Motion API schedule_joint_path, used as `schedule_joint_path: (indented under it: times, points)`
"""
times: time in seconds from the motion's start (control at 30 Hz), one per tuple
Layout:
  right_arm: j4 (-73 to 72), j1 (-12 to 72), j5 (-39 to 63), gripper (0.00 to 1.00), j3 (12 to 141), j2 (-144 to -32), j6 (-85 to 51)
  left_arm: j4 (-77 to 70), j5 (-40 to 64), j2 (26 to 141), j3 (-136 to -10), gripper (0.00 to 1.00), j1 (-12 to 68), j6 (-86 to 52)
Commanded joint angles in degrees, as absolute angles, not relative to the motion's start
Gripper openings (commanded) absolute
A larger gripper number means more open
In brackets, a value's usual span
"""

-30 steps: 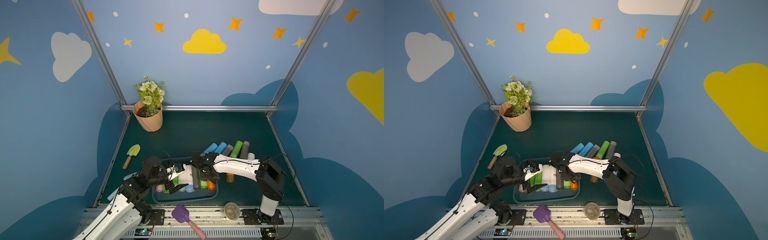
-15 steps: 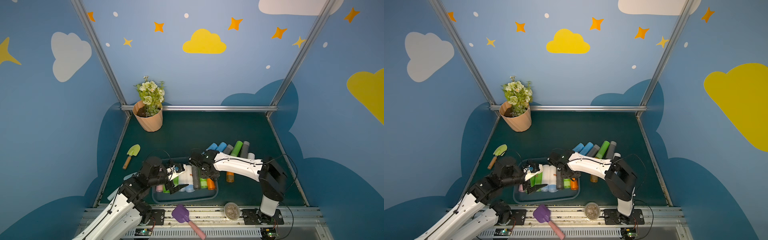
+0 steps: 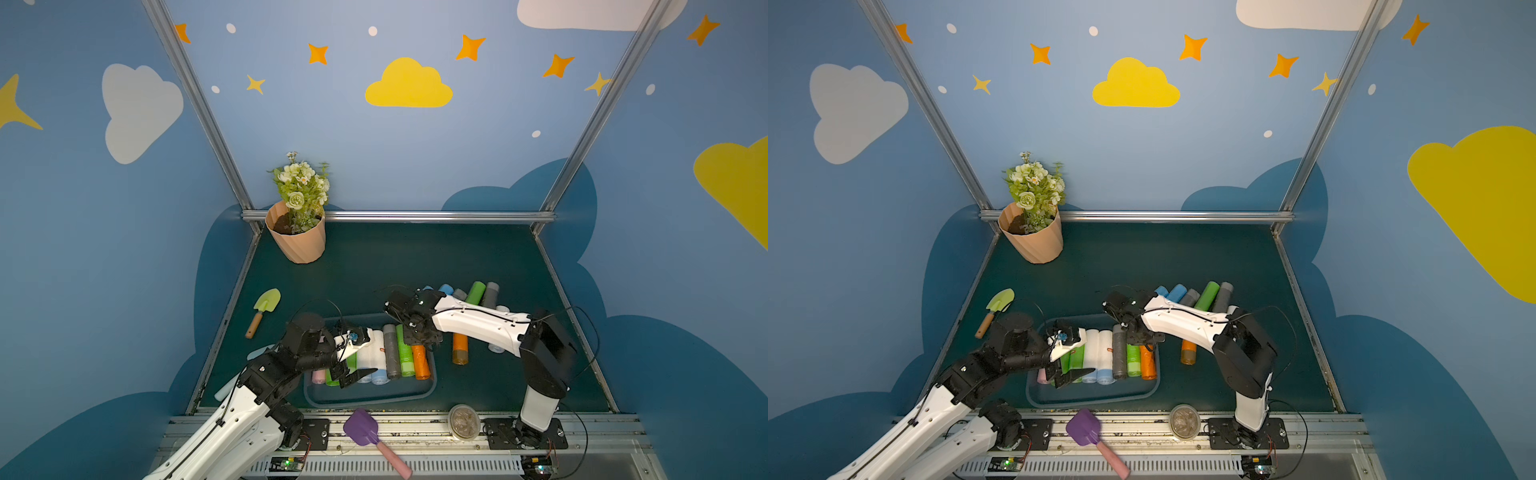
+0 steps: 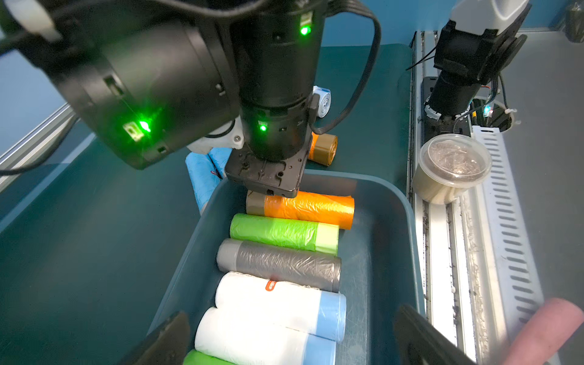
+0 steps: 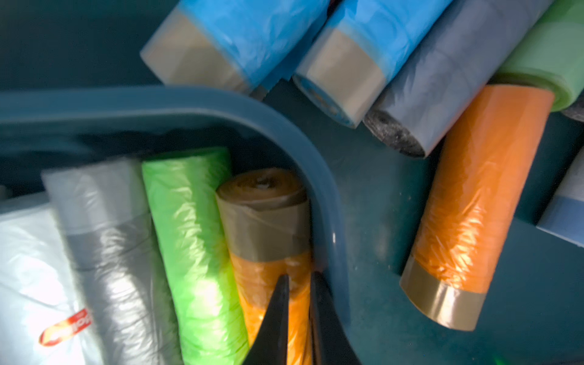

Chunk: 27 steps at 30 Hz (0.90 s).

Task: Put the roll of trash bags into the storage box
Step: Place the roll of trash bags in the storage box.

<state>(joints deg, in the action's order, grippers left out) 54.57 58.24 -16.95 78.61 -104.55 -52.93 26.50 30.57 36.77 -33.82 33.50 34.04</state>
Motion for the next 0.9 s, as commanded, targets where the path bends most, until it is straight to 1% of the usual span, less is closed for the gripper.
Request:
schedule_joint_path:
  times: [0.0,0.33,0.57,0.6,0.63,0.7,0.77,0.87]
  points:
    - [52.6,57.7,-16.5,0.13,78.8,-106.1,-51.5,27.3,31.5,36.8,-34.0,1.00,33.7,34.5]
    - [51.4,57.6,-14.4,0.12,79.1,-107.8,-50.7,27.3,31.4,37.2,-33.9,1.00,33.7,34.5]
    - [55.5,58.2,-21.3,0.13,79.6,-100.8,-51.0,25.3,29.2,36.8,-33.1,1.00,33.7,33.4]
    - [56.0,58.2,-22.1,0.14,79.0,-99.1,-51.1,24.7,28.9,36.7,-32.8,1.00,33.7,33.0]
    - [56.2,58.1,-22.7,0.17,78.3,-97.6,-51.3,24.0,28.5,36.6,-32.6,1.00,33.7,32.5]
    - [56.2,57.4,-22.9,0.26,75.4,-93.6,-51.8,21.5,26.8,36.5,-31.7,1.00,33.8,30.5]
    - [56.1,56.4,-22.8,0.32,71.8,-89.7,-52.4,17.9,25.6,36.5,-30.4,1.00,33.8,27.0]
    - [56.4,52.8,-22.4,0.39,65.6,-82.8,-53.1,13.8,28.4,37.8,-29.9,1.00,34.1,22.0]
